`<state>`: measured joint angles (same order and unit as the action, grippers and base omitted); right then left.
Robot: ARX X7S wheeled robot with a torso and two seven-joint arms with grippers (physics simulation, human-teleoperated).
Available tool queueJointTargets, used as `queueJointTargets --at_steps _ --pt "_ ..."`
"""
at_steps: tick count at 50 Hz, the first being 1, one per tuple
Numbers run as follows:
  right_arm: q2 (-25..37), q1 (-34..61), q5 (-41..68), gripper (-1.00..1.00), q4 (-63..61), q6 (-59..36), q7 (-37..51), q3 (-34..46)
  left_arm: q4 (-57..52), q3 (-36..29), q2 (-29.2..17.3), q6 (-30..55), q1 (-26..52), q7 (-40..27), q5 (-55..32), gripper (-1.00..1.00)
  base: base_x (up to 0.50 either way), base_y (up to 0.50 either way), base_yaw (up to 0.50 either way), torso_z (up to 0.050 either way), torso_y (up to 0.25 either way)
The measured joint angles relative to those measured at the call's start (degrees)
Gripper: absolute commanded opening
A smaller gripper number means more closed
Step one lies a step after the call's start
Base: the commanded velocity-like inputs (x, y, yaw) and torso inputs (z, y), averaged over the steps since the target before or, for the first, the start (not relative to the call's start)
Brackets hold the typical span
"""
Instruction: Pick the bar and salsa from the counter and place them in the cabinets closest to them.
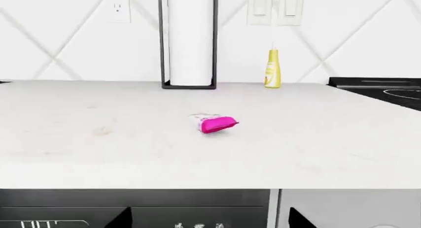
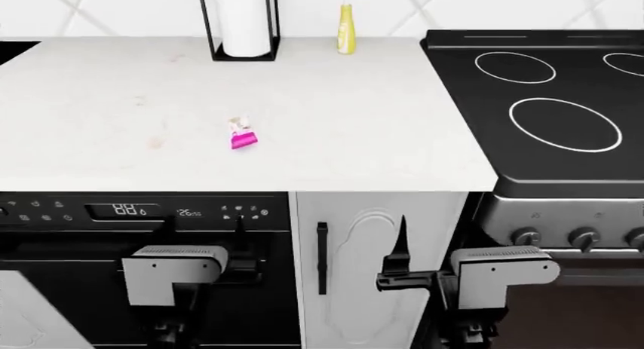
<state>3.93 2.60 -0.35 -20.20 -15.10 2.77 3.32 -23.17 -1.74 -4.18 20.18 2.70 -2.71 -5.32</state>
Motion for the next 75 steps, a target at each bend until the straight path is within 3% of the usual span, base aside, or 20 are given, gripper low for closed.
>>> queueJointTargets --at_steps 18,53,75 --pt "4.66 5.49 -1.36 1.00 -15.93 -15.36 -0.18 1.12 -11.35 2.65 -4.72 12.93 7.71 -1.57 -2.34 1.00 0.09 0.28 0.00 0.050 0.000" --pt "8.83 14.33 -0.09 1.00 -29.82 -33.32 -2.20 -0.32 -18.10 6.01 -8.59 22.55 14.97 -3.76 -4.53 1.00 0.14 0.37 0.00 0.050 0.000" --pt "9.90 26.08 4.40 1.00 -37.66 -50.79 -5.36 -2.33 -23.11 8.23 -11.11 34.95 24.03 -2.33 -10.27 1.00 0.35 0.21 0.00 0.001 0.000"
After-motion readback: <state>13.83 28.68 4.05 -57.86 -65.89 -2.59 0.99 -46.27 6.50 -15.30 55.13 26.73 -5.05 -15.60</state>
